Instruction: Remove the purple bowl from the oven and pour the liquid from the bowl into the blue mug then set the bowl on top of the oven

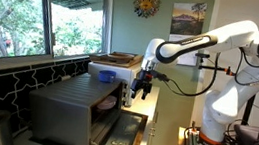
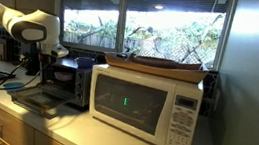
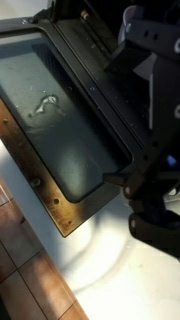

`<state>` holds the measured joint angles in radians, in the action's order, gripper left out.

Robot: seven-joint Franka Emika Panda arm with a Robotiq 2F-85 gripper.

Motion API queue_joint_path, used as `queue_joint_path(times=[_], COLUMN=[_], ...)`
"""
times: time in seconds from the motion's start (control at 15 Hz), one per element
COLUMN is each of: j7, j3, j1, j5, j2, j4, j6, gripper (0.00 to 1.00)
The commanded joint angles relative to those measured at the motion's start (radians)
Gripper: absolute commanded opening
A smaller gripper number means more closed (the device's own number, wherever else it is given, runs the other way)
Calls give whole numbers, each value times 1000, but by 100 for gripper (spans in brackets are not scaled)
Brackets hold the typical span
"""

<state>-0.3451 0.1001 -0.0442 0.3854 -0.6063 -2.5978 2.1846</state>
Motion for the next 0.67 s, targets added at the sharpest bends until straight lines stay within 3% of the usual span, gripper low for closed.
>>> queue_joint_path(times=[0.0,0.33,0.6], j7=[-82,-71,-18], j3=[10,5,-2], j1=[-14,-86,-156], j5=[113,346,536], j2=[19,31,46], j4=[-42,-114,-159], j6=[146,401,541], gripper=[100,100,100])
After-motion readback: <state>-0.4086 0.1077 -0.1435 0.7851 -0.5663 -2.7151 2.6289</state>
